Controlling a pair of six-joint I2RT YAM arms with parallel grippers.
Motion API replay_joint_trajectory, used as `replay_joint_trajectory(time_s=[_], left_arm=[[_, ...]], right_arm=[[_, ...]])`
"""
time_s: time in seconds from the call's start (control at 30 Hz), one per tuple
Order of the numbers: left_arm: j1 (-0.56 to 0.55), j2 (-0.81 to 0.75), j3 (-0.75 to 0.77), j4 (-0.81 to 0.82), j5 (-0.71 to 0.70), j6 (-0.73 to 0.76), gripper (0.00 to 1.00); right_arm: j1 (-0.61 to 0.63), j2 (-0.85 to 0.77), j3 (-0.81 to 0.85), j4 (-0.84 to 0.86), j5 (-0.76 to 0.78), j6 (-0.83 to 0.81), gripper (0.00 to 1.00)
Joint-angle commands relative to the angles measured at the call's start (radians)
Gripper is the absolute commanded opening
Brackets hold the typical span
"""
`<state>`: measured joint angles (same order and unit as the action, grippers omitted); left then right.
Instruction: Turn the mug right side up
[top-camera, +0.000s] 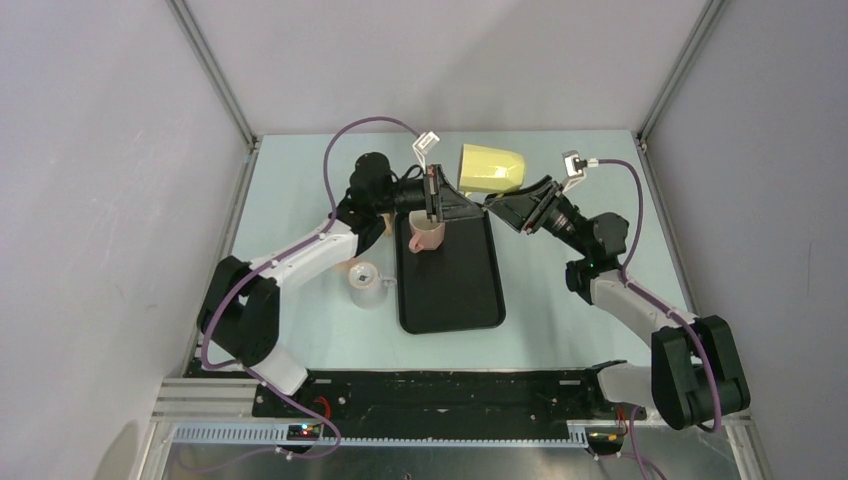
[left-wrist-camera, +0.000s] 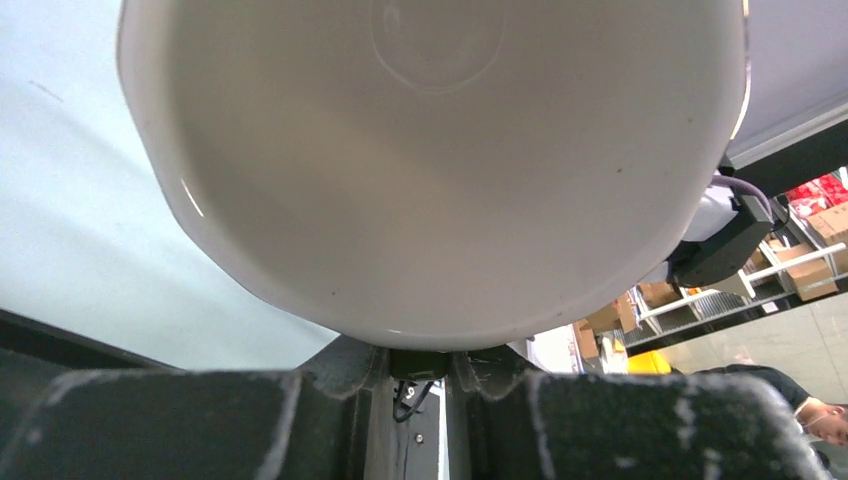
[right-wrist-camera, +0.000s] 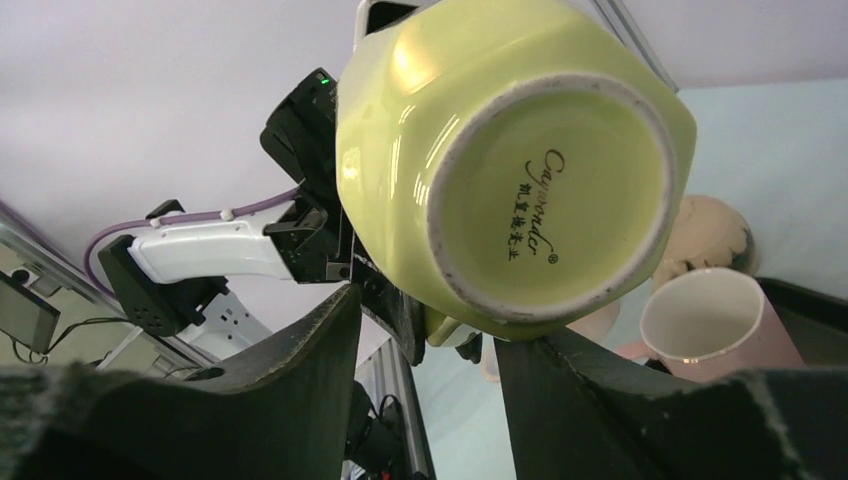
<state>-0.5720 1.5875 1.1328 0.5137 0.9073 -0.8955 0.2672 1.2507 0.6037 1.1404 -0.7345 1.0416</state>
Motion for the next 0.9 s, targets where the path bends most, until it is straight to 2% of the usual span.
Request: replay_joint_trajectory(time_s=[0.0, 0.23, 0.4, 0.5, 0.57, 0.67, 0.73, 0.87], left_arm=[[0.039, -0.060, -0.011, 0.045, -0.072, 0.067, 0.00], [0.064, -0.031, -0.016, -0.012, -0.094, 0.119, 0.00], [0.078, -0.014, -0.011, -0.066, -0.131, 0.161, 0.00], [0.079, -0.016, 0.015, -0.171, -0.181, 0.232, 0.00], [0.079, -0.015, 0.044, -0.267, -0.229, 0.294, 0.00], [0.073, -0.002, 0.100, -0.417, -0.310, 0.392, 0.00], [0.067, 0.011, 0.135, -0.528, -0.364, 0.447, 0.00], [0.042, 0.026, 0.173, -0.623, -0.462, 0.520, 0.00]], right_arm=[[0.003, 0.001, 0.008, 0.043, -0.033, -0.036, 0.57], [0.002, 0.028, 0.008, 0.001, -0.090, -0.052, 0.64], [-0.016, 0.028, 0.008, -0.090, -0.166, -0.107, 0.76], [-0.036, 0.010, 0.012, -0.163, -0.219, -0.144, 0.83], [-0.063, -0.009, 0.024, -0.261, -0.290, -0.221, 0.89], [-0.119, -0.085, 0.043, -0.537, -0.305, -0.377, 0.93], [-0.146, -0.139, 0.056, -0.720, -0.281, -0.526, 0.94], [-0.165, -0.215, 0.096, -1.039, -0.146, -0.761, 0.94]])
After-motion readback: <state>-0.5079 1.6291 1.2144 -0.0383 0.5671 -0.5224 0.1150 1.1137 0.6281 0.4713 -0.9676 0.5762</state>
